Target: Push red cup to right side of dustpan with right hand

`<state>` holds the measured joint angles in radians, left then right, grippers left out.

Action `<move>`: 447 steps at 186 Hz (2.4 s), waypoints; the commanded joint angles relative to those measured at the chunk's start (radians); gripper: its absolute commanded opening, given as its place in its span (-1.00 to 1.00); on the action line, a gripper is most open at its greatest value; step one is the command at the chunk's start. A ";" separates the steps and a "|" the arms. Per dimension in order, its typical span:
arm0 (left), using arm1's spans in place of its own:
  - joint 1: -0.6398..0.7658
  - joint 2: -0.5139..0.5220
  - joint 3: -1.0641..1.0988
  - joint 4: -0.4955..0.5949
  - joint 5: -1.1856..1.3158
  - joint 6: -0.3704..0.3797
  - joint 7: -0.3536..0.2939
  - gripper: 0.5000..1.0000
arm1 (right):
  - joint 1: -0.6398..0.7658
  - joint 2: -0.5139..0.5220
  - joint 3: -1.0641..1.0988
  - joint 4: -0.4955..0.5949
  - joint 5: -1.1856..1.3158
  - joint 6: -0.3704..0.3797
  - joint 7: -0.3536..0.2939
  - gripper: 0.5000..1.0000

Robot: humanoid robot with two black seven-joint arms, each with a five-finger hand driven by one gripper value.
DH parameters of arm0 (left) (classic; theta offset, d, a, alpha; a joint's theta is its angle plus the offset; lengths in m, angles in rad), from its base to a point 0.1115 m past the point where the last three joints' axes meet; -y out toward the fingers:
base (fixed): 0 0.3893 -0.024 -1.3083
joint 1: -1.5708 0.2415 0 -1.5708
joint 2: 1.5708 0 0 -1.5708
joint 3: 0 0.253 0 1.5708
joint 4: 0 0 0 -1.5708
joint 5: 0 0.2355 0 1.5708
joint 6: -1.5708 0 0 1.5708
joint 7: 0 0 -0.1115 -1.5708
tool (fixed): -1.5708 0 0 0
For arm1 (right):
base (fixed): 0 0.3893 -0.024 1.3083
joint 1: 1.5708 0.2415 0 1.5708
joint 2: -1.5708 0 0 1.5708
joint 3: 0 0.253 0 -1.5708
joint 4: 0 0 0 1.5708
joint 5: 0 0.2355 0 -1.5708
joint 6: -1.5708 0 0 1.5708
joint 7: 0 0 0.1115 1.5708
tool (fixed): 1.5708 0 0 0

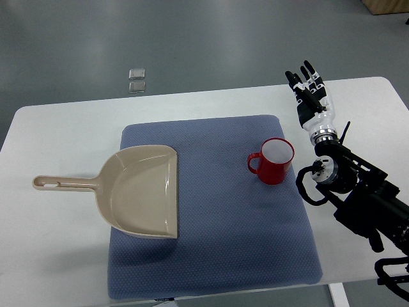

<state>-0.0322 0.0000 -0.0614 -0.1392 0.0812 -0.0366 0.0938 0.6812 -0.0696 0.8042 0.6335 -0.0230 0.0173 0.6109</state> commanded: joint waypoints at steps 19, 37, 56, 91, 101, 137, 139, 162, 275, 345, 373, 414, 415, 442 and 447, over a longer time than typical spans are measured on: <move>0.000 0.000 0.000 0.001 0.000 0.000 0.000 1.00 | 0.003 -0.007 0.001 0.000 0.000 0.001 0.000 0.71; 0.000 0.000 0.000 0.001 0.000 0.000 0.000 1.00 | 0.003 -0.009 0.000 0.000 0.000 0.003 0.000 0.71; 0.000 0.000 0.000 0.001 0.000 0.000 0.000 1.00 | 0.004 -0.012 -0.002 0.002 -0.002 0.006 0.000 0.71; 0.000 0.000 0.000 0.001 0.000 0.000 0.000 1.00 | -0.002 -0.053 -0.011 0.008 -0.031 0.015 0.000 0.71; 0.000 0.000 0.000 0.001 0.000 0.000 0.000 1.00 | -0.003 -0.065 -0.011 0.009 -0.046 0.016 0.000 0.71; 0.000 0.000 0.000 0.001 0.000 0.000 0.000 1.00 | -0.043 -0.144 -0.028 0.066 -0.106 0.035 0.000 0.71; 0.000 0.000 0.000 0.001 0.000 0.000 0.000 1.00 | -0.043 -0.148 -0.031 0.069 -0.107 0.035 0.000 0.71; 0.000 0.000 0.000 0.001 0.000 0.000 0.000 1.00 | -0.049 -0.173 -0.063 0.112 -0.144 0.033 0.000 0.71; 0.000 0.000 0.000 0.001 0.000 0.000 0.000 1.00 | -0.207 -0.320 -0.083 0.324 -0.543 0.067 0.000 0.71; 0.000 0.000 0.000 0.001 0.000 0.000 0.000 1.00 | -0.284 -0.375 -0.080 0.371 -0.623 0.144 0.000 0.71; 0.000 0.000 0.000 0.001 0.000 0.000 0.000 1.00 | -0.298 -0.381 -0.079 0.384 -0.632 0.142 0.000 0.71; 0.000 0.000 0.000 0.001 0.000 0.000 0.000 1.00 | -0.310 -0.362 -0.068 0.384 -0.660 0.112 0.000 0.71; 0.000 0.000 0.000 0.001 0.000 0.000 0.000 1.00 | -0.310 -0.361 -0.068 0.384 -0.660 0.112 0.000 0.71; 0.000 0.000 0.000 0.001 0.000 0.000 0.000 1.00 | -0.319 -0.352 -0.066 0.382 -0.660 0.101 0.000 0.71; 0.000 0.000 0.000 0.001 0.000 0.000 0.000 1.00 | -0.324 -0.349 -0.065 0.382 -0.660 0.101 0.000 0.71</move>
<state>-0.0322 0.0000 -0.0614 -0.1380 0.0813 -0.0371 0.0937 0.3692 -0.4276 0.7363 1.0170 -0.6827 0.1219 0.6109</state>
